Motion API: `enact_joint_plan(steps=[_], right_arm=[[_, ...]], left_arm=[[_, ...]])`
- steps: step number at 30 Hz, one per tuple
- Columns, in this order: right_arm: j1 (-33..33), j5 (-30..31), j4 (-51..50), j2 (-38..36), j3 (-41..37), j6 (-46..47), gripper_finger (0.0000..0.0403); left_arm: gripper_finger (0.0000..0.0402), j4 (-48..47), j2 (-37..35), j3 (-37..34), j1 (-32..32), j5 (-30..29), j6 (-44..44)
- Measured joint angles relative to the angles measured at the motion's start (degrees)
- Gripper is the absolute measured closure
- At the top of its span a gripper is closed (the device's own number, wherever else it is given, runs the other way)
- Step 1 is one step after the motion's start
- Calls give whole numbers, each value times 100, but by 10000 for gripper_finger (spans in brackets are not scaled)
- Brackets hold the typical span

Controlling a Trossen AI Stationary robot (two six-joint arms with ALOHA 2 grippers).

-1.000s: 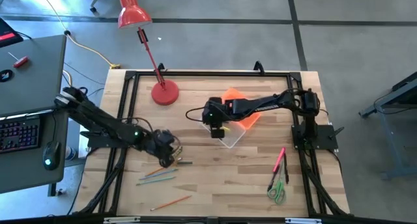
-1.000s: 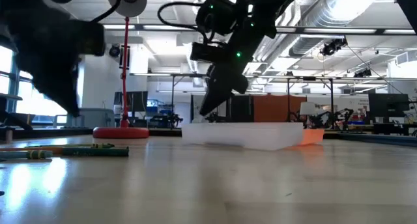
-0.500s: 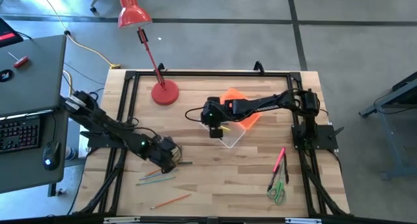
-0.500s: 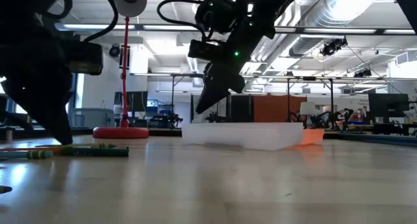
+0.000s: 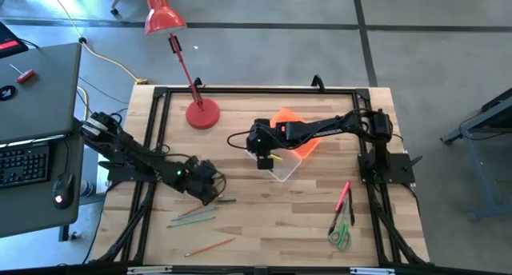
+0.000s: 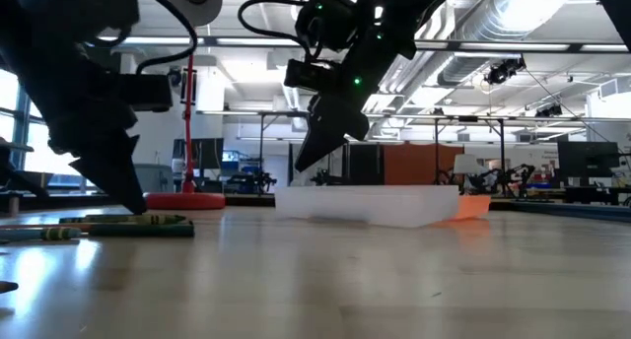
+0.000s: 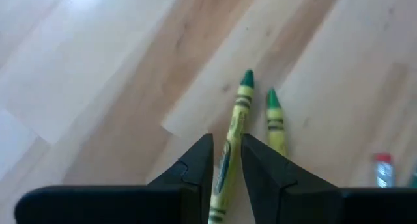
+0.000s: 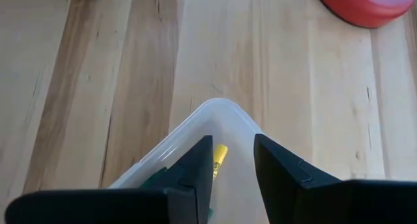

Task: Pick & place school supplies into a supply box
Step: Put the top yellow green crayon into the supply box

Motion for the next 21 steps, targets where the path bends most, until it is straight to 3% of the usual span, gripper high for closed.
enact_joint_plan(steps=[9, 21], right_arm=[[0, -222, 8, 0, 0, 11, 311], [9, -413, -5, 0, 0, 13, 311]], left_arm=[[291, 163, 362, 33, 624, 239, 824], [291, 1151, 852, -239, 616, -597, 737]])
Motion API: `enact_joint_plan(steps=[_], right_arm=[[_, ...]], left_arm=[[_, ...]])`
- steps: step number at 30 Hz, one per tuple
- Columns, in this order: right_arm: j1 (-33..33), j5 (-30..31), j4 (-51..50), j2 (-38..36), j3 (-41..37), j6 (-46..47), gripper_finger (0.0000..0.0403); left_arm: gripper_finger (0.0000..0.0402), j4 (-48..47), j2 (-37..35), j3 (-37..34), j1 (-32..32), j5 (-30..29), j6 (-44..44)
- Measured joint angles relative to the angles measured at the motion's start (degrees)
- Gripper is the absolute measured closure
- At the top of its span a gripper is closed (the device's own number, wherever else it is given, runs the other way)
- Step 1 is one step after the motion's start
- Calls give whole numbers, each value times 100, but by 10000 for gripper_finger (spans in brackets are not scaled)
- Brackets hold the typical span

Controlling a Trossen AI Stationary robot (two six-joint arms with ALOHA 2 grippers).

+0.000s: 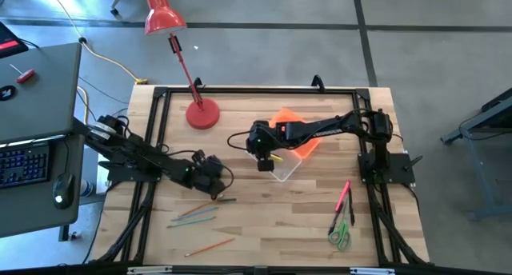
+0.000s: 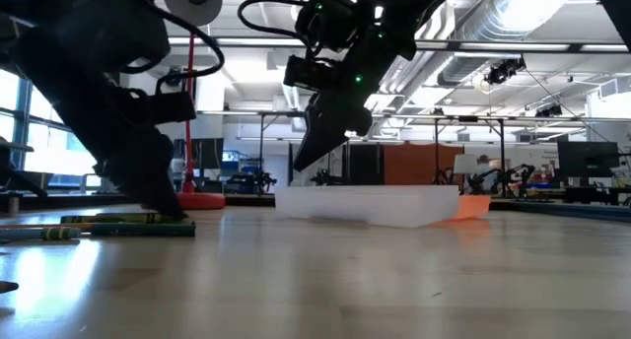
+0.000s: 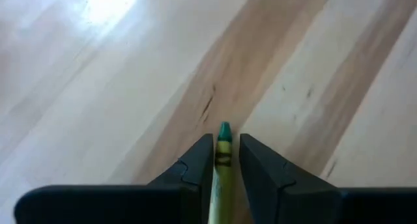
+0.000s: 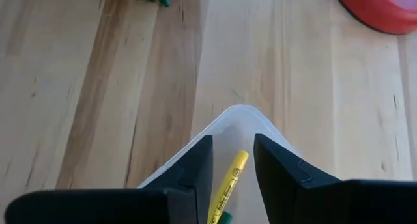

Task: Pick & place school supplies into a supply box
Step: Put the top yellow green crayon into the supply box

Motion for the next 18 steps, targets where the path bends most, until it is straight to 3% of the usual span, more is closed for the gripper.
enact_joint_plan(steps=[7, 14, 18], right_arm=[[102, -2, -16, 0, 0, -66, 311], [130, 0, 0, 0, 0, -66, 311], [131, 1, 11, 0, 0, -64, 311]], left_arm=[[291, 1105, 43, -774, -312, -474, -857], [294, 1148, 51, -897, -510, -553, -861], [328, 1295, 51, -911, -511, -544, -528]])
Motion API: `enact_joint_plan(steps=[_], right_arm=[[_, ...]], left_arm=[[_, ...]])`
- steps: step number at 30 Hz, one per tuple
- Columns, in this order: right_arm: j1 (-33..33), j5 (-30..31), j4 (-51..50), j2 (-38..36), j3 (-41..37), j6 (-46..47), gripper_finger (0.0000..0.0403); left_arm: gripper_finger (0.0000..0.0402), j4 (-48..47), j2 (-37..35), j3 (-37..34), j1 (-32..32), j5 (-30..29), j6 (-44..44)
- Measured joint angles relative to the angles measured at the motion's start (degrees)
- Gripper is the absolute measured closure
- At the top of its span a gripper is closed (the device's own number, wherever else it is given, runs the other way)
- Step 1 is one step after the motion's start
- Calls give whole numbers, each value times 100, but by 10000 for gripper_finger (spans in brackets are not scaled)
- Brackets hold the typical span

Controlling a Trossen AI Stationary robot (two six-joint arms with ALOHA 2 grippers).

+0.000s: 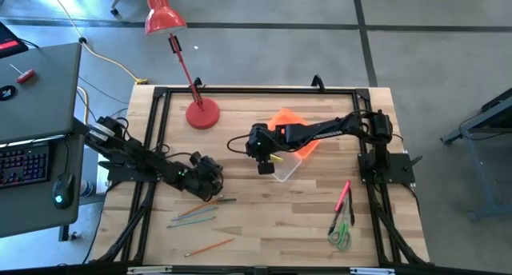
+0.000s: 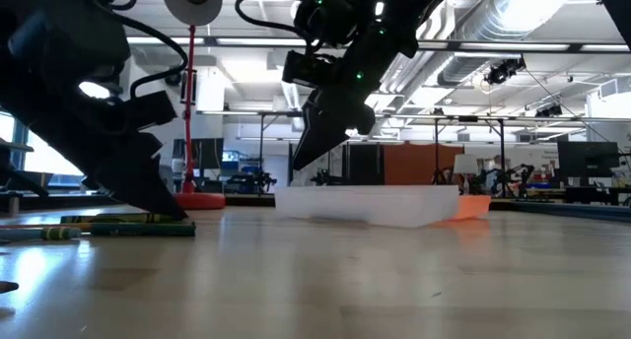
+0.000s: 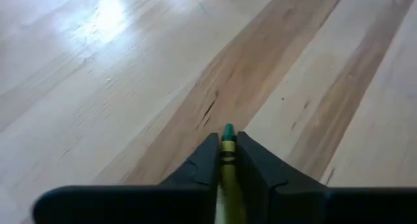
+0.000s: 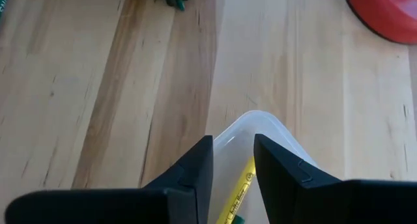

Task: Pick & place school supplies into a supply box
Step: Put the top yellow green crayon into the supply box

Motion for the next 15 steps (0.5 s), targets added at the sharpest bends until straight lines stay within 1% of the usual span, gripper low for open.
enact_joint_plan(steps=[3, 5, 8, 10, 12, 15], right_arm=[[0, 1, 0, 0, 0, 1, 311], [9, 2, 11, 0, 0, 60, 311], [74, 5, 13, 0, 0, 279, 311], [169, 2, -89, 0, 0, 416, 311], [290, -7, -309, 0, 0, 550, 311], [483, -184, -619, -55, -11, 613, 311]], left_arm=[[362, 222, -10, -36, 0, -30, 228], [374, 371, -31, -48, 0, -54, 301], [373, 483, -15, 38, 0, -235, 455], [361, 469, -3, 178, 0, -361, 639], [349, 448, 2, 369, 59, -304, 941], [344, 558, 6, 749, 258, 0, 1548]])
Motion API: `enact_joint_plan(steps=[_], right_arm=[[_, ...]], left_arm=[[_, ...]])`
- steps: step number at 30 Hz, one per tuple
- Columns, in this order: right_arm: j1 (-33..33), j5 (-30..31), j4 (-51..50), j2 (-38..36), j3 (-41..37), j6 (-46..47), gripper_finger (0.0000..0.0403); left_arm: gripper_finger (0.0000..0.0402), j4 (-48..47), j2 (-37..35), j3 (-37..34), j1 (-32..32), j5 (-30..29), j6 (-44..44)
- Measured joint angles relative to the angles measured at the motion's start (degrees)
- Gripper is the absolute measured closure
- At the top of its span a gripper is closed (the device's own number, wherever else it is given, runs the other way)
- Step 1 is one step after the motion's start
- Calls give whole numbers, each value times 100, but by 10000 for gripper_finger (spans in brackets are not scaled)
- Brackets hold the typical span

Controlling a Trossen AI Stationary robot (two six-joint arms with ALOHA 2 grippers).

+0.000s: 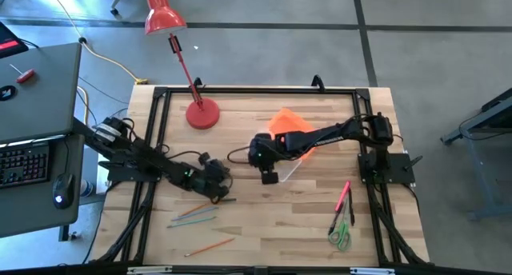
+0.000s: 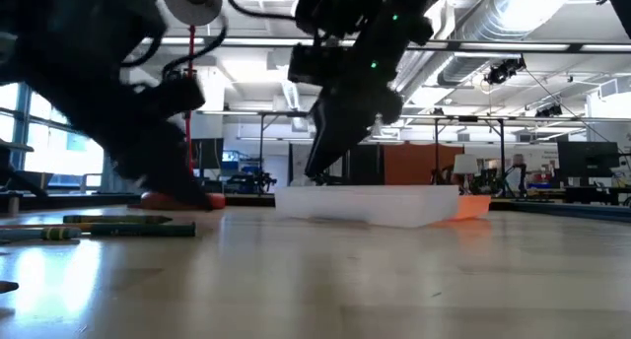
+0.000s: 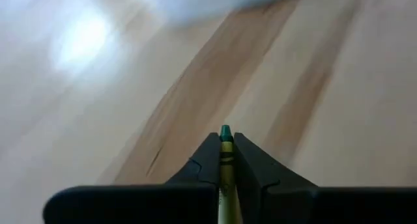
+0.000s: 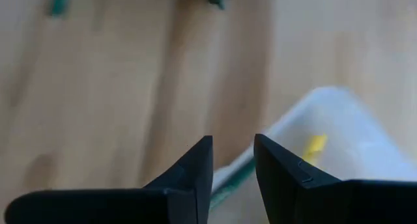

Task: Pick & place school supplies into a supply box
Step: Put the top yellow green crayon into the supply box, then put the green crayon into the supply box

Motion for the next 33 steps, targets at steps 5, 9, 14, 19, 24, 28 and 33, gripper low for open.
enact_joint_plan(steps=[5, 9, 14, 19, 24, 28, 33], right_arm=[[250, -41, -204, -469, 2, 152, 311], [354, 368, -782, -1137, -124, 318, 311], [420, 982, -1304, -2192, -567, 687, 311], [417, 1322, -634, -3221, -1519, 1061, 311], [413, 1172, 884, -3891, -2696, 1053, 311], [415, 472, 1903, -4069, -3405, 1049, 311], [415, -1, 2626, -4077, -3796, 1043, 311]], left_arm=[[359, 24, -8, 683, 593, 384, 1379], [359, 49, -12, 1283, 1183, 1007, 2411], [353, 62, -13, 1945, 1942, 1960, 3493], [356, 44, 422, 2447, 2538, 2932, 3854], [345, 22, 1291, 2921, 2829, 3527, 4074], [328, 41, 1781, 3302, 2905, 3667, 4144], [298, -390, 2044, 3722, 2995, 3599, 4221]])
